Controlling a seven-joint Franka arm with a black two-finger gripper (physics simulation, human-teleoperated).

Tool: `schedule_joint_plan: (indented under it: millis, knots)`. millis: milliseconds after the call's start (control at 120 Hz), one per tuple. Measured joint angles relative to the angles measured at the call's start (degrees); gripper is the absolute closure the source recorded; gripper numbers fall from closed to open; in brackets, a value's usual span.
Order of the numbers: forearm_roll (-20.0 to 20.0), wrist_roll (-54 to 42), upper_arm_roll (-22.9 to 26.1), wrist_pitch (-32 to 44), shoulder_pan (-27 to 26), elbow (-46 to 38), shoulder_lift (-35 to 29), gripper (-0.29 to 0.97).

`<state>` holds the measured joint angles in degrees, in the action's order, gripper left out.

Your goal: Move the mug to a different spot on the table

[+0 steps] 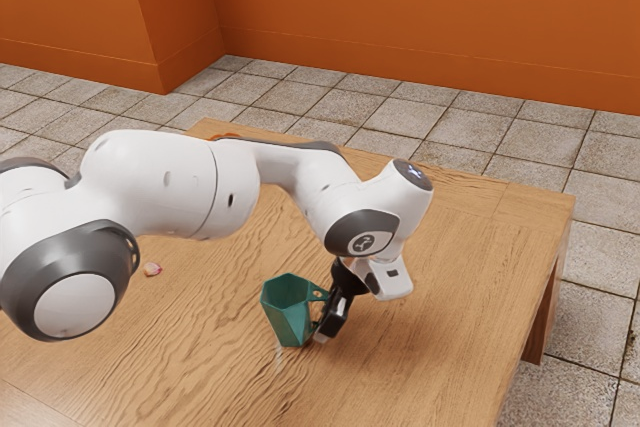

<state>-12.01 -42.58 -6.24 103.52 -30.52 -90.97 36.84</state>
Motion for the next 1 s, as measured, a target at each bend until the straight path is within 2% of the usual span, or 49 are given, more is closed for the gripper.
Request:
schedule_joint_plan:
  millis: [692, 1000]
  knots:
    - [0.02, 0.67, -0.08, 0.17, 0.19, -0.19, -0.06, 0.62]
    - [-0.68, 1.18, -1.55, -0.73, -0.10, 0.03, -1.19, 0.68]
